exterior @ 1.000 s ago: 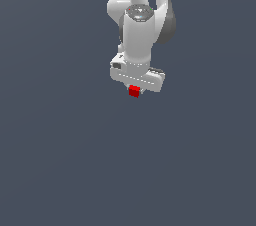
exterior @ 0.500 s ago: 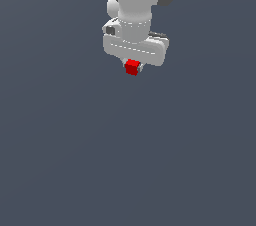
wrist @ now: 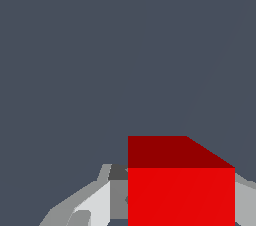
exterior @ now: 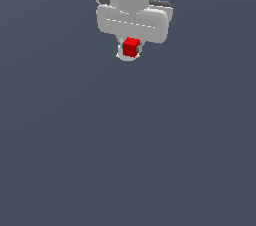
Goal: Pick up the red cube and move it to a goal position.
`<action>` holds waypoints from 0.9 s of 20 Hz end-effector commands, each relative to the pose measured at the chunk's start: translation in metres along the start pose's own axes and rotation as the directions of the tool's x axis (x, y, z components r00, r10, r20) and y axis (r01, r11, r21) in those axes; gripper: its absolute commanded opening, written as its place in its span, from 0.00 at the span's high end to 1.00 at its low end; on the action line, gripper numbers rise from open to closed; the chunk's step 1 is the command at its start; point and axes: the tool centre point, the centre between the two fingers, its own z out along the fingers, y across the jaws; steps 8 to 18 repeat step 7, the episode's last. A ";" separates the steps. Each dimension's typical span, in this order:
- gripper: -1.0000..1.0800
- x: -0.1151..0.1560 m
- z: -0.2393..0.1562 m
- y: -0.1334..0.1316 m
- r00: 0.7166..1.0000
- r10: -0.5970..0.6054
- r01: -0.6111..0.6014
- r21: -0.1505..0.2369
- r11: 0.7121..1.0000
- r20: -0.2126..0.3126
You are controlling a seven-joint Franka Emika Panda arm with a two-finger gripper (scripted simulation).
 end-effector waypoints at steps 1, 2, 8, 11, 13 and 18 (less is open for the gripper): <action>1.00 0.000 -0.010 0.001 1.000 -0.001 0.001 -0.001 1.000 0.001; 1.00 0.000 -0.013 0.001 1.000 -0.001 0.001 -0.001 1.000 0.001; 1.00 0.000 -0.019 0.002 1.000 -0.001 0.001 -0.001 1.000 0.001; 1.00 0.000 -0.019 0.002 1.000 -0.001 0.001 -0.001 1.000 0.001; 1.00 0.000 -0.019 0.002 1.000 -0.001 0.001 -0.001 1.000 0.001; 1.00 0.000 -0.019 0.002 1.000 -0.001 0.001 -0.001 1.000 0.001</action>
